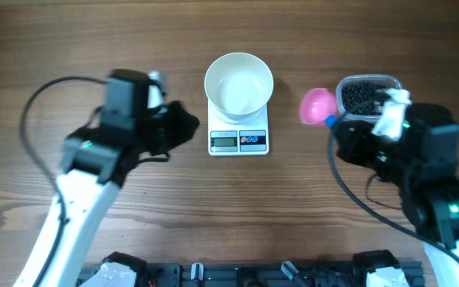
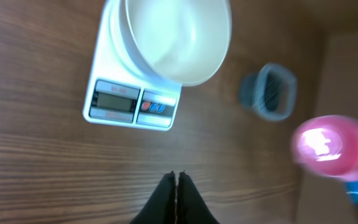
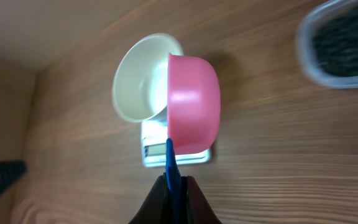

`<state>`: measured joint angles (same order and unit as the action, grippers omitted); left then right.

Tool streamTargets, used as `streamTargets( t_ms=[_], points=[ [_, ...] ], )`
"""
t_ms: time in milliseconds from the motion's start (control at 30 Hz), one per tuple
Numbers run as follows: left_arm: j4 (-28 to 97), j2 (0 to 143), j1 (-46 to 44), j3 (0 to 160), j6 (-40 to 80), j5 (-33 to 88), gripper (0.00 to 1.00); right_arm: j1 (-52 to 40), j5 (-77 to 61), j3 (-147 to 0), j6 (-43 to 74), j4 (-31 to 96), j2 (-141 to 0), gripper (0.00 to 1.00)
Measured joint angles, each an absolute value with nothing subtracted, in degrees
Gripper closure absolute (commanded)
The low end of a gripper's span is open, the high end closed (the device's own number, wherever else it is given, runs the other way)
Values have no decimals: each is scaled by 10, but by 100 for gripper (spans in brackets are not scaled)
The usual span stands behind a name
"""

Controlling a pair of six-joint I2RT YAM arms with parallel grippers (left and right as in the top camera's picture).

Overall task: Scoop item into bowl and weigh 150g on scale
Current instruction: 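Release the scoop with the left gripper and move the right gripper to the bean tub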

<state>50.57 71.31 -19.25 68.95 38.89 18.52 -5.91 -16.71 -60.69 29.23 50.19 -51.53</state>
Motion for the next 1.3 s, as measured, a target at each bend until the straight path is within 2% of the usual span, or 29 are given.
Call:
streamTargets(
  t_ms=[167, 333, 667, 1300],
  points=[
    [444, 816, -305, 689, 378, 110, 96, -1, -159, -607, 253, 536, -512, 96],
    [413, 902, -353, 689, 378, 64, 96, 3, -157, -608, 225, 558, -554, 96],
    [355, 1005, -374, 689, 387, -4, 96, 3, -157, -608, 207, 550, -575, 96],
    [295, 1077, -410, 688, 387, -71, 96, 3, -157, -608, 207, 550, -575, 96]
  ],
)
